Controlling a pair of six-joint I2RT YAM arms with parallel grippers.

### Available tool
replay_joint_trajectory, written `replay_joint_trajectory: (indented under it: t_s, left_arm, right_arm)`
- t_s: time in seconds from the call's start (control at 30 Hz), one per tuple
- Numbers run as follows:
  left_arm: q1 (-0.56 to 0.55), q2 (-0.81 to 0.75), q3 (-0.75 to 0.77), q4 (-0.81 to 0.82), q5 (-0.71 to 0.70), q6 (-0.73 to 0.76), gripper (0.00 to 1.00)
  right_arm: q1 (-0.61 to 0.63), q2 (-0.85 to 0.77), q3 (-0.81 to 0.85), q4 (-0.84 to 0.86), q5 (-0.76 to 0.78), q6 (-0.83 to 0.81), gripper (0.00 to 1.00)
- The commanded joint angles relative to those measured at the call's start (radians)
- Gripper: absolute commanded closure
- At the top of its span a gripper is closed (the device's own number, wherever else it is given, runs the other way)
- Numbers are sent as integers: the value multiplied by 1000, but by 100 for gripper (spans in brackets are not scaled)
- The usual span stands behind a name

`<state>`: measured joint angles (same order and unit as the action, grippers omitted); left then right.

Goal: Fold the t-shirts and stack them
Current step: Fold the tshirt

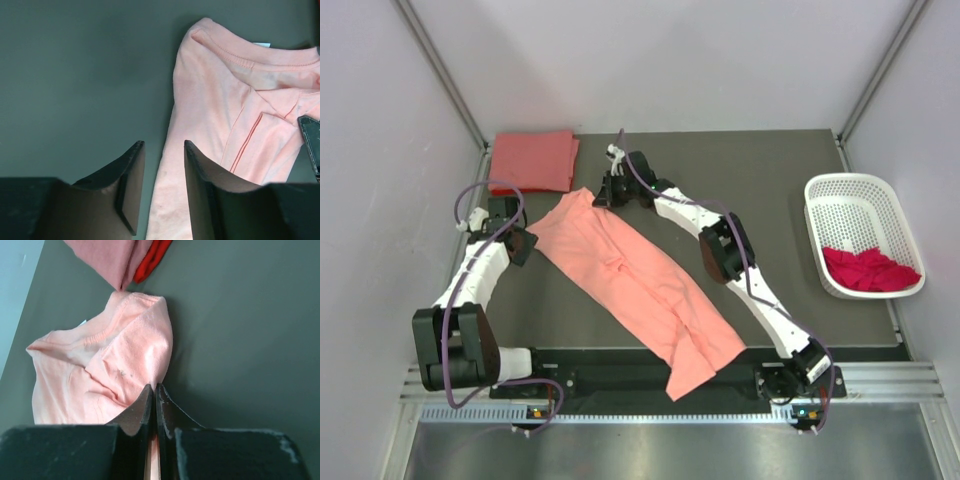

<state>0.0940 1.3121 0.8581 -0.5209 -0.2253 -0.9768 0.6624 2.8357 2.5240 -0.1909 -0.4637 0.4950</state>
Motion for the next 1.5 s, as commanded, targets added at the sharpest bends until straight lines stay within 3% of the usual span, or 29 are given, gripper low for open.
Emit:
replay_joint_trajectory:
  t_s: [0.0,0.1,0.2,0.57,0.8,0.93,1.23,1.47]
  left_arm:
    - [6,6,44,-4,-14,12,59]
    - [4,6,45,-7,-22,15,58]
    - [6,32,51,-16,-20,6,47]
    - [-16,153,157,-16,86,-7,46]
    - [-120,242,214,102,185,32,47]
    - [-171,297,245,182,274,56,47]
    - [-263,406,343,183,300,69,48]
    - [-310,473,406,173,348,136,47]
  right_arm:
    - [-12,-82,-72,71,46,-1,100]
    - [-38,-152,-122,84,74,-6,100]
    - [-63,-221,-188,74,100,-12,100]
    - [-191,-409,-494,94,195,-42,100]
    - [-311,-423,-508,97,198,-55,100]
    - [-357,-368,-430,90,194,-73,100]
    - [-466,-203,-255,140,235,20,100]
    - [-506,-165,-243,165,319,117,100]
